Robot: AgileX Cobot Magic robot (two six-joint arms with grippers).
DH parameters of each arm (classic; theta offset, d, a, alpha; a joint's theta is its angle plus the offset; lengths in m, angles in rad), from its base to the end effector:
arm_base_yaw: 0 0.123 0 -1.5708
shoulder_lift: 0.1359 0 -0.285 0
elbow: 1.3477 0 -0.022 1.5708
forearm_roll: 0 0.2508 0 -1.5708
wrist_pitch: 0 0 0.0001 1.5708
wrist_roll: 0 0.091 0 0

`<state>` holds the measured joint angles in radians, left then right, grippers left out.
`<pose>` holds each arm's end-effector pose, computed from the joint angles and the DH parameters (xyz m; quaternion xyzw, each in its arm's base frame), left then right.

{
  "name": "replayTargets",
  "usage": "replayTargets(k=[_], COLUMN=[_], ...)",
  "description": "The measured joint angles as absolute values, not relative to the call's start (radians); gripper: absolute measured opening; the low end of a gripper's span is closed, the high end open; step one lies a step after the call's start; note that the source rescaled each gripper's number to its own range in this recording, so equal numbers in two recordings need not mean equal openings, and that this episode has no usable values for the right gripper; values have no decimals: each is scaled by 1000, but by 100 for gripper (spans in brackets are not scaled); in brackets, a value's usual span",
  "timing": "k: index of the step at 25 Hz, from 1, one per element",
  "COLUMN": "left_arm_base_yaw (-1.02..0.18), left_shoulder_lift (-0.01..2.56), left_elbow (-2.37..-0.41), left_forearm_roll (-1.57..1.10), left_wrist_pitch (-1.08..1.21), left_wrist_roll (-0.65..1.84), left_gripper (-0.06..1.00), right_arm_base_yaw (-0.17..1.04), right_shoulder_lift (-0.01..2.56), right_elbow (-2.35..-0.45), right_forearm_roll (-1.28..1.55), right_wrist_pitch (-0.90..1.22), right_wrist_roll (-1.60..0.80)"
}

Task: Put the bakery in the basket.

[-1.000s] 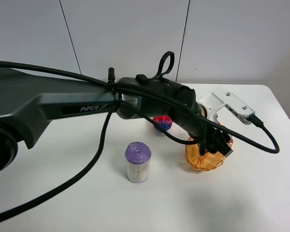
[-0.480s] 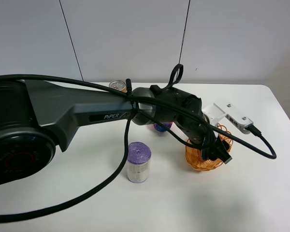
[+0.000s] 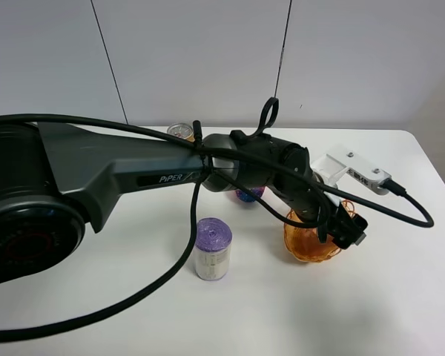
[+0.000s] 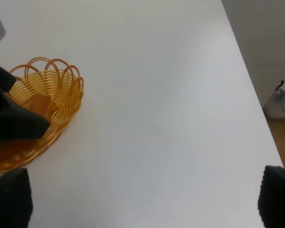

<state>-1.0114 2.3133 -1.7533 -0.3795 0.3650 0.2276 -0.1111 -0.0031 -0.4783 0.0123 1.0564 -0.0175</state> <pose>0.2628 -0.4425 0.1447 0.4181 0.8280 -0.2509 0.2771 -0.0025 0.0013 0.2716 0.0399 0.8560 -0.0270 0.5147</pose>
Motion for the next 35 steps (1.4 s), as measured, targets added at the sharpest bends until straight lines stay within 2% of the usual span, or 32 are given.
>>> replayTargets(k=[5, 9, 14, 21, 25, 30, 35], left_arm_base_yaw=[-1001, -936, -787, -565, -452, -283, -49], left_shoulder_lift=[2261, 2110, 1881, 1613, 1402, 1074, 716], left_elbow=[-1753, -1753, -1753, -1733, -1584, -1273, -950], left_forearm_roll=[-283, -145, -28, 55, 73, 73, 26], left_wrist_pitch=[338, 361, 438, 658, 669, 680, 717], left_wrist_roll=[240, 249, 249, 235, 227, 167, 151], left_gripper=[81, 81, 82, 82, 82, 82, 82], right_arm_base_yaw=[-111, -111, -111, -111, -111, -111, -111], right_shoulder_lift=[-3, -3, -3, -3, -3, -3, -3], right_elbow=[-478, -478, -478, -478, -478, -478, -478], right_forearm_roll=[12, 12, 12, 12, 12, 12, 12], right_wrist_pitch=[1056, 1056, 1056, 1056, 1056, 1056, 1056], right_wrist_roll=[-18, -18, -18, -18, -18, -18, -18])
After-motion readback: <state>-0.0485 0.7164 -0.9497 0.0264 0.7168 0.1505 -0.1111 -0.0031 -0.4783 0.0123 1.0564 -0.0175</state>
